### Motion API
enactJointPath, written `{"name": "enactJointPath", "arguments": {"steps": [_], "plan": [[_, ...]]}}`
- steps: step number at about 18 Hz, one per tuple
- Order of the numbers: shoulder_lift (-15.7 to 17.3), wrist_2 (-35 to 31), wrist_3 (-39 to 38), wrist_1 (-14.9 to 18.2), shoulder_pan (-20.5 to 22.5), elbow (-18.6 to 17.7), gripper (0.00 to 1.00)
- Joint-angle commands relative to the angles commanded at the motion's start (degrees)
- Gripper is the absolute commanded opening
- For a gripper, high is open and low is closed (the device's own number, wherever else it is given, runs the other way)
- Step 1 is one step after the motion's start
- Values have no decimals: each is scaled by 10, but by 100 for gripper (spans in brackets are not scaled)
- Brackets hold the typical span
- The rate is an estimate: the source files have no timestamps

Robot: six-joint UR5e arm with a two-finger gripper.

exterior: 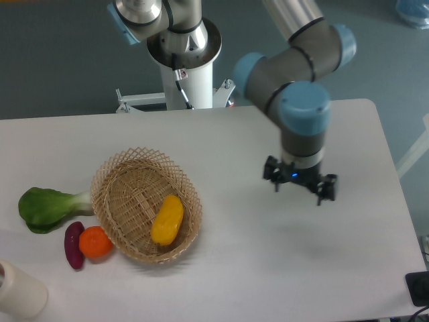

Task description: Place the mango in the basket

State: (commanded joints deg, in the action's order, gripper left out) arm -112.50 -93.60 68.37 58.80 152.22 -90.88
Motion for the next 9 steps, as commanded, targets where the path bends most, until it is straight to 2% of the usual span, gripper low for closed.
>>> {"name": "enactJointPath", "arguments": {"steps": [9], "plan": [[-11,2,6,-11,0,3,100]]}}
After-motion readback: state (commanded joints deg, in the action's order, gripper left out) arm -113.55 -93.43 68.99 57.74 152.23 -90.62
